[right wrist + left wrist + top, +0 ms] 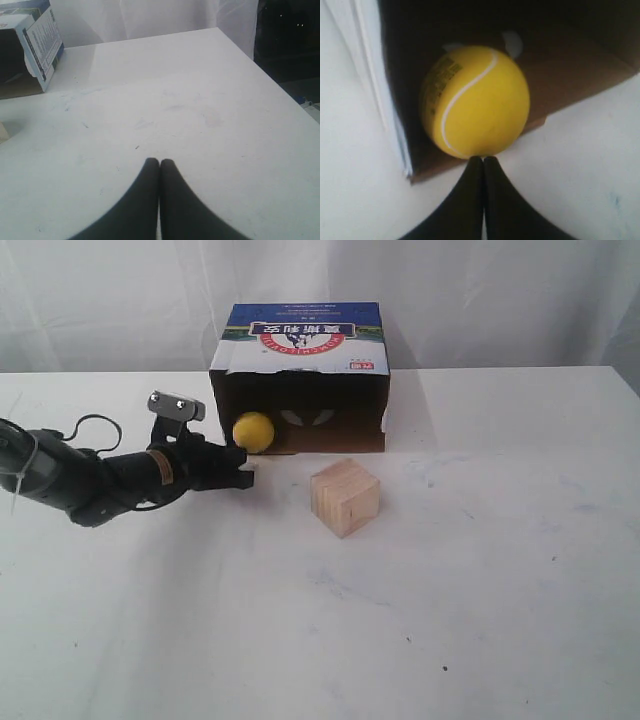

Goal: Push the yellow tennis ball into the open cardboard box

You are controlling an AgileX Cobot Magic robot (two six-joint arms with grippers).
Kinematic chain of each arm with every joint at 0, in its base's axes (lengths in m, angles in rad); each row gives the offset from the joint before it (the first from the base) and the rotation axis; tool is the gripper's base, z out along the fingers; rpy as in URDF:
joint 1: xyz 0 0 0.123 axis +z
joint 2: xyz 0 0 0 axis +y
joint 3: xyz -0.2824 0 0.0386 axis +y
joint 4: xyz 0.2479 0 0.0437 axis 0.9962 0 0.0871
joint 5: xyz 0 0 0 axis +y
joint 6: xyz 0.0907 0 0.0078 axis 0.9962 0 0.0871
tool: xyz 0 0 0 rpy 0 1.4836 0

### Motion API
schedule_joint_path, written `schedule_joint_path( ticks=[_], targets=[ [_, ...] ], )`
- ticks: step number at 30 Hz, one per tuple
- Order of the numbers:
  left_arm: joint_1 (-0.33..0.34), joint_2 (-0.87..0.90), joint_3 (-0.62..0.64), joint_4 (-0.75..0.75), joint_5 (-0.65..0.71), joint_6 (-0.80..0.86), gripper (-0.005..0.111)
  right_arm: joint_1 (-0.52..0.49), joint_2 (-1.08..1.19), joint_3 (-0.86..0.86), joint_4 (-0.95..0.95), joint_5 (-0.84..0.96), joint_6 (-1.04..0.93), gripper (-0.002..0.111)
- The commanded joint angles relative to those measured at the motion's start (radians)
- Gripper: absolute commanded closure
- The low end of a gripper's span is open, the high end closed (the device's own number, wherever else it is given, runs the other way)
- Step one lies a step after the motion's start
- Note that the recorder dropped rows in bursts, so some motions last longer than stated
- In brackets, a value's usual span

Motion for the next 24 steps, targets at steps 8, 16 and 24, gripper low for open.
schedule_joint_path(
  ticks=[8,16,24],
  targets=[
    [0.002,-0.039,-0.089,0.294,0.058,-0.245,0.107,0.003,-0.004,-0.001,0.001,-0.009,-0.002,0.108],
    [0.002,-0.139,-0.029,0.392,0.181,-0.335,0.107,0.003,-0.004,-0.001,0.001,-0.009,-0.002,0.108],
    [0.002,-0.433,0.377,-0.072,0.524,0.002,0.107,0.003,-0.004,-0.001,0.001,-0.009,-0.002,0.108]
  ],
)
